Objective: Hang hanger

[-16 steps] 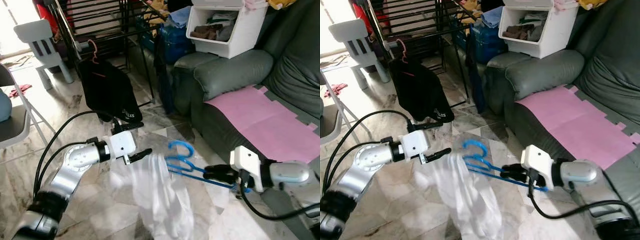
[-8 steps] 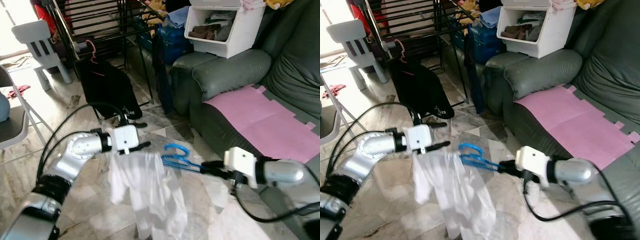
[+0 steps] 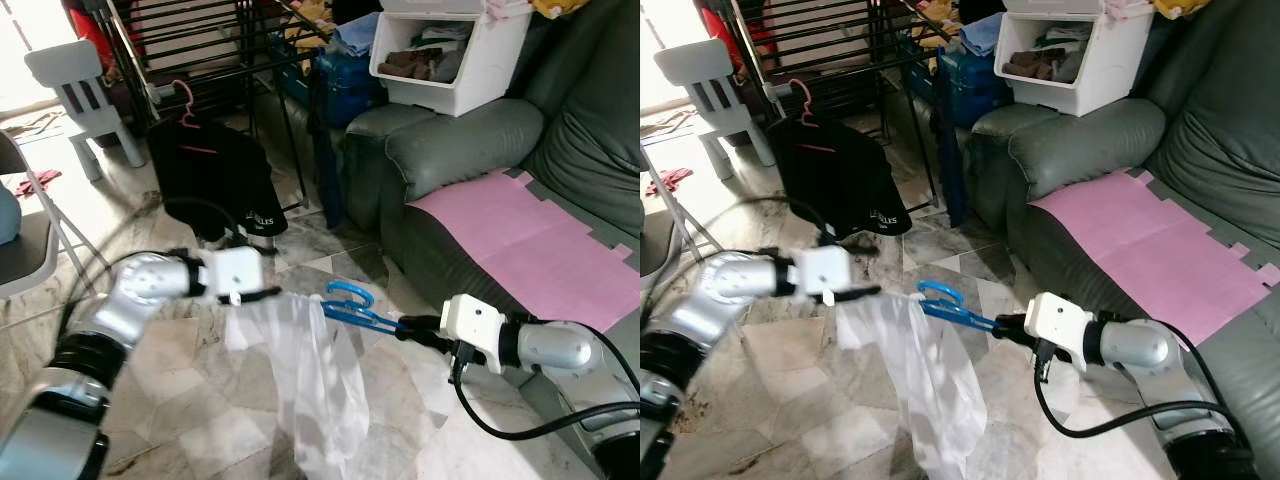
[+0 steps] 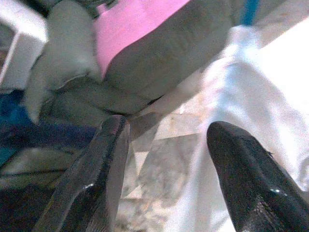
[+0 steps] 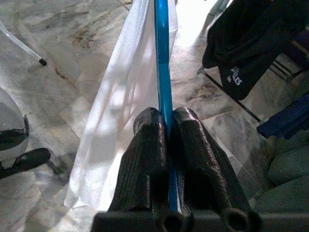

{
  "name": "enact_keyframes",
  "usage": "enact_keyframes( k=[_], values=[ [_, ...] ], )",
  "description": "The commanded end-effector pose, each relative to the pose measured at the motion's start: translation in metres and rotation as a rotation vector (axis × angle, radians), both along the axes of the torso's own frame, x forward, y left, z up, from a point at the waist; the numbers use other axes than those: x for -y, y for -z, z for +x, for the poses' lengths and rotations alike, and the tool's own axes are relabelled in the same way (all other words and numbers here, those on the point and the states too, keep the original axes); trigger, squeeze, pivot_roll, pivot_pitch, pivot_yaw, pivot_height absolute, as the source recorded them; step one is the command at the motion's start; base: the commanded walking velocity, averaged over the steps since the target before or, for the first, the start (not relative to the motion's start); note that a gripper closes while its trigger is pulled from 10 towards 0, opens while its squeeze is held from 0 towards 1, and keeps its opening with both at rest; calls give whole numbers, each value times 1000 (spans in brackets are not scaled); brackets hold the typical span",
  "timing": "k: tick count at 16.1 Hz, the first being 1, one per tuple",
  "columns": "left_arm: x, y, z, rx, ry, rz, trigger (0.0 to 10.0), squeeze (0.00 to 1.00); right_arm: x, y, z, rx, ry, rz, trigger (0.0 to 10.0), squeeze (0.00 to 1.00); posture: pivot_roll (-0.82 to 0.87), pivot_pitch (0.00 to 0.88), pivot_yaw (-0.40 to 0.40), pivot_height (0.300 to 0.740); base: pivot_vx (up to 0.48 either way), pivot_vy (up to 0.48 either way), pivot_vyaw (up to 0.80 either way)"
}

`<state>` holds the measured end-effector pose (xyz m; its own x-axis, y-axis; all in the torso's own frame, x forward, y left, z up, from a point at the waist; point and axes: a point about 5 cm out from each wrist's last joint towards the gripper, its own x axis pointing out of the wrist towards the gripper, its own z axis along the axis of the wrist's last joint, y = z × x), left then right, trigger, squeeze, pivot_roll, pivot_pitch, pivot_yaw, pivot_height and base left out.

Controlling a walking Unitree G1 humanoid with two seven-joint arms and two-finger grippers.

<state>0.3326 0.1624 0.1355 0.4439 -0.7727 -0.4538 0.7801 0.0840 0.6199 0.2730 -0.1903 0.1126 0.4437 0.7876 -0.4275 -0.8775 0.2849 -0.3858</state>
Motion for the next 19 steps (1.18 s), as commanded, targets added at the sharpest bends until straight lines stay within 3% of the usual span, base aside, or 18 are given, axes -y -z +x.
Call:
enact_keyframes(
  k=[1, 7, 8, 14, 19],
  values=[
    [-1, 7, -2, -14, 26, 58, 10000, 0, -7, -15, 4, 60, -32, 36, 10000, 0, -168, 0, 59, 740, 0, 0, 0],
    [12, 16, -1, -61, 51, 69, 10000, 0, -12, -17, 4, 71, -44, 46, 10000, 0, -171, 0, 66, 740, 0, 0, 0],
    [13, 20, 0, -56, 46, 82, 0, 0, -16, -18, 4, 71, -54, 53, 10000, 0, -172, 0, 65, 740, 0, 0, 0],
    [17, 24, 6, -65, 43, 148, 0, 0, -15, -18, 3, 79, -65, 27, 10000, 0, -180, 0, 65, 740, 0, 0, 0],
    [9, 17, 13, -78, 38, 226, 0, 0, -13, -14, 2, 83, -72, -4, 10000, 0, -180, 0, 62, 740, 0, 0, 0]
  ],
)
